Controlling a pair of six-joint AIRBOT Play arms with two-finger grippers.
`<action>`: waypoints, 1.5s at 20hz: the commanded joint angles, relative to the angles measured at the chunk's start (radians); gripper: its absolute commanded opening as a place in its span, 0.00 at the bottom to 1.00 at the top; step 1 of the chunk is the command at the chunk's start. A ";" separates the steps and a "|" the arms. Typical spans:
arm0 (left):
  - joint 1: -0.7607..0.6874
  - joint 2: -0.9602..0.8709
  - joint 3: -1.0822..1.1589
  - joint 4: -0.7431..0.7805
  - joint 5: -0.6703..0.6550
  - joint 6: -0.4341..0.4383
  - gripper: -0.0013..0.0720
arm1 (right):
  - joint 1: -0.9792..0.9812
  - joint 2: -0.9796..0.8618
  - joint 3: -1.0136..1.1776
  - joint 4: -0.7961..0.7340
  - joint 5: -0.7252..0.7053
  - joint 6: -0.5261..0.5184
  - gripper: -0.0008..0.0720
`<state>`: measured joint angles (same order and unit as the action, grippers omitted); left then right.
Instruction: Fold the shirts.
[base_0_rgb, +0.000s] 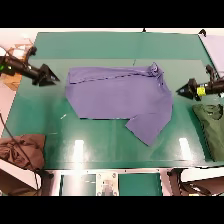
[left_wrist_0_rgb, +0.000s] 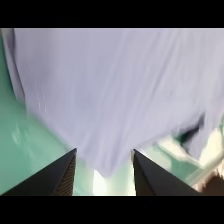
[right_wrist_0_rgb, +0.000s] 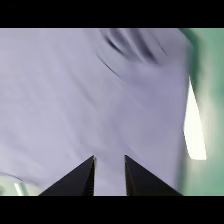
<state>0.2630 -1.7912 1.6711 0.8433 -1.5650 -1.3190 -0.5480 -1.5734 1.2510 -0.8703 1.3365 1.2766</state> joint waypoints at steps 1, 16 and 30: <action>0.006 0.116 -0.296 0.051 0.081 0.018 0.58 | -0.073 0.115 -0.208 -0.128 -0.023 0.050 0.41; -0.325 0.169 -0.589 0.064 0.451 0.016 0.05 | 0.069 0.126 -0.455 -0.039 -0.298 0.054 0.41; -0.267 0.698 0.463 0.073 0.248 -0.019 0.05 | -0.092 0.669 0.513 0.492 -0.214 -0.126 0.04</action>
<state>-0.0055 -1.1877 1.8614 0.9127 -1.3117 -1.3334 -0.5644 -1.0245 1.4994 -0.4152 1.1671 1.1378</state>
